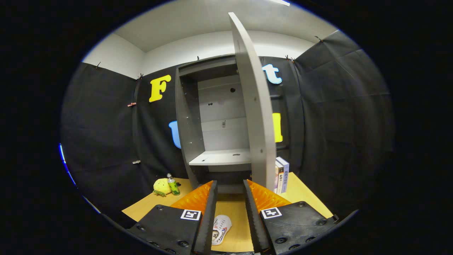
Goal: Open the shoe cabinet door, grab the shoes and put them into the shoe cabinet, then close the shoe cabinet door.
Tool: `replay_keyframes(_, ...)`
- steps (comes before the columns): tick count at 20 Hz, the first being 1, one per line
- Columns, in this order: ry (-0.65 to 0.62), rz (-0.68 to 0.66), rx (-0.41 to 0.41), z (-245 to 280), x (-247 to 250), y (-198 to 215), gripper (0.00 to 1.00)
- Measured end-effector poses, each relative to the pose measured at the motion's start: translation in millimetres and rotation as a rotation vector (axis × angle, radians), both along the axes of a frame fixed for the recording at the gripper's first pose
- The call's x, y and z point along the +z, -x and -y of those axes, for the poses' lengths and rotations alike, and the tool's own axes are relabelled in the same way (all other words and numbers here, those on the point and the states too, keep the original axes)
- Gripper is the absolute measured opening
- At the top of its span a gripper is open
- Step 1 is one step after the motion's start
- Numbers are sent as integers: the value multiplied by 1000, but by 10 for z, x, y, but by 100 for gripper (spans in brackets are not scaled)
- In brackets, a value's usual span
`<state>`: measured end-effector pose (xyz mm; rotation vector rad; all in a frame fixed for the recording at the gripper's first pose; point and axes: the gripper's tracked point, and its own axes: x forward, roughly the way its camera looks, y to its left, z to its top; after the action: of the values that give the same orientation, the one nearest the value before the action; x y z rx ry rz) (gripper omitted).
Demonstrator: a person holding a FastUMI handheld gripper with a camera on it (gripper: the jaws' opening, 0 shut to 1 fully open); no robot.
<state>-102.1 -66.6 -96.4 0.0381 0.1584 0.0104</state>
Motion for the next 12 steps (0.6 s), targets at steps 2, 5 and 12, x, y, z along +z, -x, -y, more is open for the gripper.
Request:
replay_keyframes(2,-4,-58,9,-206,-386,-61,47)
replay_keyframes(5,-19,-142,8,-443,-973,-118,53)
replay_keyframes(12,-39,-396,-56,-666,-2566,-193,58)
